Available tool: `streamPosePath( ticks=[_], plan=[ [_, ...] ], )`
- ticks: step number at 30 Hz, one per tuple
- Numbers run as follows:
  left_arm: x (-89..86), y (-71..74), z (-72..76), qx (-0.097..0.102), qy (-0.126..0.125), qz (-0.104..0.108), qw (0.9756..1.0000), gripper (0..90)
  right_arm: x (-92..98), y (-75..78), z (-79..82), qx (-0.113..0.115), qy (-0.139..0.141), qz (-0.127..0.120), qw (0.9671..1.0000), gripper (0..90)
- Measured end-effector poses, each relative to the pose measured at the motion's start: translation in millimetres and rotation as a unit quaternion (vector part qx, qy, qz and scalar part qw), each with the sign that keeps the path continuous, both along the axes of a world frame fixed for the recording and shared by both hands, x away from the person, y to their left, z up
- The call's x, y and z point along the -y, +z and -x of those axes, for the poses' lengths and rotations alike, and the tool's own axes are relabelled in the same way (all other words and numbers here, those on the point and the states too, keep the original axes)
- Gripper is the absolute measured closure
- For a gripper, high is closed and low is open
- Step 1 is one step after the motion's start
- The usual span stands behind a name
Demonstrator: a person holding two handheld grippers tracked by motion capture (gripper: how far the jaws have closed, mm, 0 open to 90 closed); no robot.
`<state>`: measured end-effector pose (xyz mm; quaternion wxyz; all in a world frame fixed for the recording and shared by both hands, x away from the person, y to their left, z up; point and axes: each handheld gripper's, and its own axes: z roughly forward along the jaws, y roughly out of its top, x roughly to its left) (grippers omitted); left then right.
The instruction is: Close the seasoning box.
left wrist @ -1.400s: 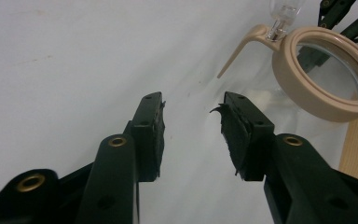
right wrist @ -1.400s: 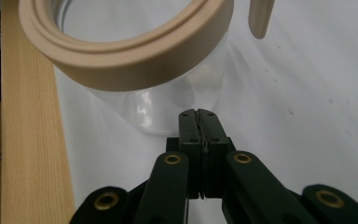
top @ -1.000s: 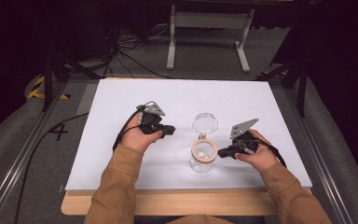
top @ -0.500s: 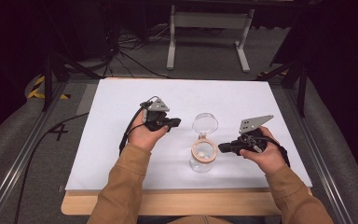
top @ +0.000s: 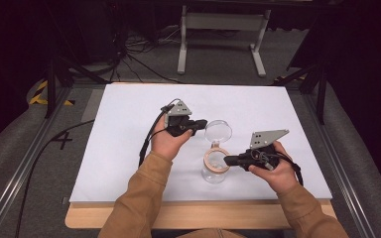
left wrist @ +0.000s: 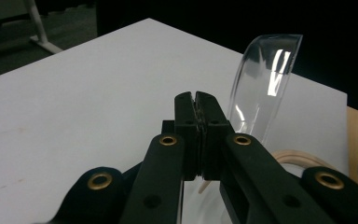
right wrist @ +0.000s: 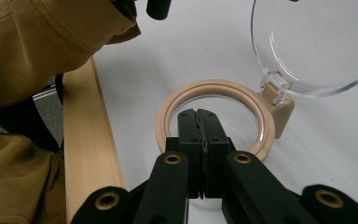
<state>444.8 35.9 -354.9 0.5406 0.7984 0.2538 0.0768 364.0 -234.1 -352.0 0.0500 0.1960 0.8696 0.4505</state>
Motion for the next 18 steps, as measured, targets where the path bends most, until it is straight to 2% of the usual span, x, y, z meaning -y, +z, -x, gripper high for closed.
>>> streamPosePath(
  ticks=[2, 4, 7, 12, 13, 15, 18],
  plan=[
    [1.1, 1.6, -0.6, 0.007, -0.004, -0.007, 0.9999, 88.8, 0.0, -1.6, 0.6, -0.001, -0.003, -0.001, 1.0000, 90.0],
    [1.8, 1.6, -0.1, 0.004, -0.005, -0.001, 1.0000, 88.8, 0.4, -2.2, 0.8, -0.003, -0.005, -0.001, 1.0000, 90.0],
    [1.4, 2.6, -0.1, 0.006, -0.007, -0.004, 0.9999, 88.7, 2.0, -3.3, 0.4, -0.008, -0.011, -0.006, 0.9999, 90.0],
    [2.2, 4.1, 3.2, 0.000, -0.013, 0.001, 0.9999, 88.4, 3.4, -3.4, -1.5, -0.017, -0.013, -0.024, 0.9995, 90.0],
    [1.7, 5.2, 3.8, 0.004, -0.018, -0.006, 0.9998, 88.4, 3.8, -3.3, -2.0, -0.021, -0.012, -0.031, 0.9992, 90.0],
    [2.7, 5.7, 7.3, 0.004, -0.016, -0.005, 0.9999, 87.9, 4.7, -2.1, -3.2, -0.026, -0.018, -0.042, 0.9986, 90.0],
    [2.1, 7.8, 11.0, 0.006, -0.024, -0.015, 0.9996, 87.6, 5.2, -0.9, -4.9, -0.029, -0.021, -0.052, 0.9980, 90.0]
  ],
)
